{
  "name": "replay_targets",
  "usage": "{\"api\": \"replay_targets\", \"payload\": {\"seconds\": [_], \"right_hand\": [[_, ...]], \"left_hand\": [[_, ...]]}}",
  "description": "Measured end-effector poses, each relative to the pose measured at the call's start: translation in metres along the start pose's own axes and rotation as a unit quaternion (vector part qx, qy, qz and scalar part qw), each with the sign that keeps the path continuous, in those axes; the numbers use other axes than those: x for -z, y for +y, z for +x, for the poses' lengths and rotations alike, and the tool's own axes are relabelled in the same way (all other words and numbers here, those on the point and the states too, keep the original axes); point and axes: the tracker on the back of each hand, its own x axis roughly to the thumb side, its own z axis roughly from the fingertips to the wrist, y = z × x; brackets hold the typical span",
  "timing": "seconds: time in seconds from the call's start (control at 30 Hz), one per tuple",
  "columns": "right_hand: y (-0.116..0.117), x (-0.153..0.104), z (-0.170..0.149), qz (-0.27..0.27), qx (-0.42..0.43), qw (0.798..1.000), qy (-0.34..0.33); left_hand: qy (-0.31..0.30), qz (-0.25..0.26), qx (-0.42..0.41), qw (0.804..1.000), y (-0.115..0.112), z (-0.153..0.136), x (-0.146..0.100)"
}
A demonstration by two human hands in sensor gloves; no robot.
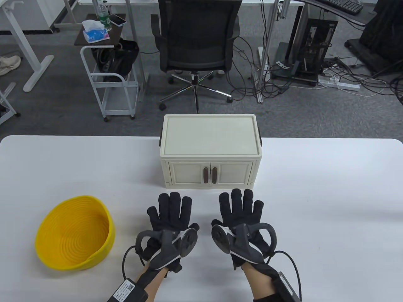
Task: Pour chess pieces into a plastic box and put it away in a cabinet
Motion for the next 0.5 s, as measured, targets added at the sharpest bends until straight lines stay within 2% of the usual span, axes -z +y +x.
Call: {"api": "replay_targets", "payload": {"seconds": [0.03,0.1,0.13,0.2,0.33,0.5], "right_hand": [[0.005,-0.003,0.000,0.006,0.006,1.000,0.005],[0.025,-0.008,-0.001,0.021,0.037,0.999,0.022],[0.034,-0.009,-0.004,0.061,0.034,0.997,0.022],[0.043,-0.009,-0.011,0.089,0.012,0.995,0.040],[0.050,-0.011,-0.023,0.069,0.015,0.997,0.028],[0.052,-0.013,-0.027,0.071,0.022,0.997,0.028]], "left_hand": [[0.002,-0.009,-0.012,1.000,-0.010,0.001,-0.003],[-0.010,-0.062,0.018,0.998,-0.028,0.003,-0.006],[-0.010,-0.068,0.054,0.996,-0.034,0.005,-0.008],[-0.025,-0.065,0.087,0.994,-0.040,0.008,-0.008],[-0.030,-0.084,0.076,0.993,-0.044,0.012,-0.008],[-0.036,-0.073,0.045,0.996,-0.043,0.011,-0.006]]}}
